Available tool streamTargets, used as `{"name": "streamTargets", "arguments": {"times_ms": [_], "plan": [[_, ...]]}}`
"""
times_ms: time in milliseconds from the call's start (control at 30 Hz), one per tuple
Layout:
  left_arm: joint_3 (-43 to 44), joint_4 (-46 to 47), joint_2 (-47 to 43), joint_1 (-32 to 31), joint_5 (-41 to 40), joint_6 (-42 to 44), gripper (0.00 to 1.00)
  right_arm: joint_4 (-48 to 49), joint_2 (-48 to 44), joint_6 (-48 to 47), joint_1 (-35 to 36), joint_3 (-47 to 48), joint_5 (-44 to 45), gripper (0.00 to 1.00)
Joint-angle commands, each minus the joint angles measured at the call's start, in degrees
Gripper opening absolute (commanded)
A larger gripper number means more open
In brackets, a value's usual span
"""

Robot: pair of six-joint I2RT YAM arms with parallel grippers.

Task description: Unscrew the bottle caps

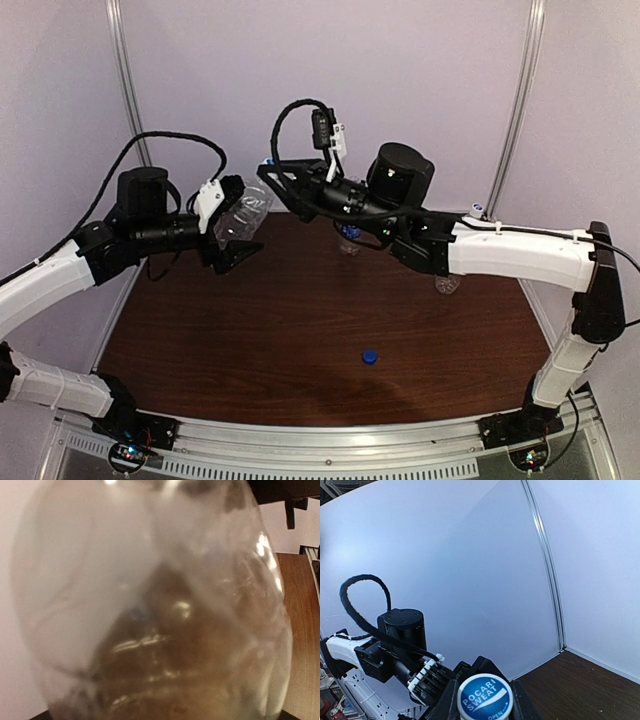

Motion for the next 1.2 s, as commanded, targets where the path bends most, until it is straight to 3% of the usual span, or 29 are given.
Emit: {"name": "streamTargets", "arguments": {"times_ms": [0, 133, 367, 400, 500, 533, 633, 800, 1000, 1167], "plan": [[-0.66, 6.56, 0.13, -0.20, -4.46, 0.43, 0.89, 4.76, -0.66, 3.98, -0.22, -0.86, 1.92, 0.00], [-0.46, 6.72, -0.39, -0.21, -4.60, 1.17, 0.68, 4.20, -0.45, 3.89, -0.30, -0.63, 2.00, 0.00], [-0.62, 5.36, -0.92, -0.13, -4.69, 1.70, 0.45, 2.00, -0.60, 5.14, -1.76, -0.61, -0.53, 0.01], [-0.71, 5.10, -1.08, -0.13, -4.68, 1.98, 0.43, 0.80, -0.88, 5.26, -2.22, -0.66, -1.21, 0.12], [-1.61, 3.72, -1.88, -0.14, -3.88, 5.79, 0.41, -3.85, -2.47, 5.35, -4.36, -0.48, -5.15, 0.87], [-2.22, 3.15, -2.16, -0.15, -4.07, 8.25, 0.41, -6.18, -3.25, 5.84, -5.27, -0.09, -8.43, 0.98], [-4.94, 2.68, -3.06, -0.13, -8.56, 16.28, 0.41, -14.19, -5.91, 7.47, -7.75, 1.43, -12.79, 1.00], [-7.99, 9.28, -3.14, -0.19, -21.99, 29.69, 0.33, -28.17, -7.80, 10.75, -7.49, 3.49, -7.25, 1.00], [-8.99, 18.04, -1.07, -0.21, -32.72, 40.61, 0.31, -33.34, -5.04, 17.03, -6.56, 4.93, -4.14, 0.96], [-11.48, 24.50, -1.13, -0.59, -33.81, 48.84, 0.31, -34.23, -0.44, 18.14, -6.51, 8.64, -8.49, 0.87]]}}
